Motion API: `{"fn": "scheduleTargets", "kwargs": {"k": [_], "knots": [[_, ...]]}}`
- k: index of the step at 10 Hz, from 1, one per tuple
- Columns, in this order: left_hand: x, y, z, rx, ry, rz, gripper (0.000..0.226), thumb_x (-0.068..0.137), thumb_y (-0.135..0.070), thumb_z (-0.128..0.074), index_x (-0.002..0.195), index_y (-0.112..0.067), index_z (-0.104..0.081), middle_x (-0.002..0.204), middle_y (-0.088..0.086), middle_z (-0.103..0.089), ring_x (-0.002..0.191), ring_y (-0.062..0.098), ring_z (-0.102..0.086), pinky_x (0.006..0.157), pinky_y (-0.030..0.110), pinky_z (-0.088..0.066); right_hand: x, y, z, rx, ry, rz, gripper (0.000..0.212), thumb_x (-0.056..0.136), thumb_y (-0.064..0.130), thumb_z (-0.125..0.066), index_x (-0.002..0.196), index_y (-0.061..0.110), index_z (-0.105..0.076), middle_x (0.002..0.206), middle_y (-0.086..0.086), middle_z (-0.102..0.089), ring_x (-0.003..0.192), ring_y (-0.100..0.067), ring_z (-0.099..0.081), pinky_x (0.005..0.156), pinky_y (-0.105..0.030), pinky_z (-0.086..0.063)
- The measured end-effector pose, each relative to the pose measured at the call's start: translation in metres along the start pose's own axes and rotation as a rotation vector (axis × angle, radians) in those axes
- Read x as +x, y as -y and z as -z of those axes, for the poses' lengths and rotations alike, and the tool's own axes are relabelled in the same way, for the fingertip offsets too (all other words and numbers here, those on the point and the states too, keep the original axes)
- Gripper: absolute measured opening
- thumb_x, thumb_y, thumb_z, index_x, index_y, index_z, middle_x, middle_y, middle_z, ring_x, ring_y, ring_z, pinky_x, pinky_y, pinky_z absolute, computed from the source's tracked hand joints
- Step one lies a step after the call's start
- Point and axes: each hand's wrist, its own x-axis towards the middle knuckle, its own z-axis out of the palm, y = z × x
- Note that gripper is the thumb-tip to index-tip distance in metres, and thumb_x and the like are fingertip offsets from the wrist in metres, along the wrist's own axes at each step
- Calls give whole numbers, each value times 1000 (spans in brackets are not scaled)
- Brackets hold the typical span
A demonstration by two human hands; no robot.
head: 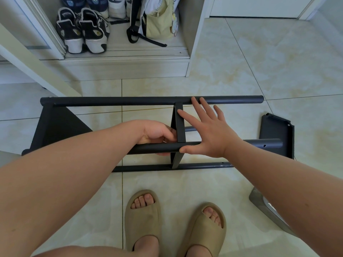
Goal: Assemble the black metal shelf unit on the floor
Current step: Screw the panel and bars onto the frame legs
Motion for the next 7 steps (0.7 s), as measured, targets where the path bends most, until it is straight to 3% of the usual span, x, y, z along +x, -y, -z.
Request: {"fn": "scheduleTargets", "kwargs": {"k": [3,5,7], "knots": [[0,-3,-5,66,-39,58,16,97,-21,-59,109,-14,-68,97,4,-69,98,20,-61,94,41,-54,0,0,-1,7,-8,2,109,66,97,-26,158,47,3,168,-3,19,154,-25,22,124,-57,3],[1,-2,-4,41,-16,42,12,98,-14,-56,101,-15,-67,84,2,-71,83,15,-63,88,35,-53,0,0,-1,2,-9,3,109,66,97,-25,158,47,3,168,-3,20,154,-25,22,124,-57,3],[-1,-2,-2,27,14,9,14,97,-8,-54,94,-14,-67,85,5,-71,81,17,-64,90,36,-51,0,1,0,7,-7,2,109,65,97,-25,158,46,2,168,-3,19,154,-24,22,124,-57,3]]}}
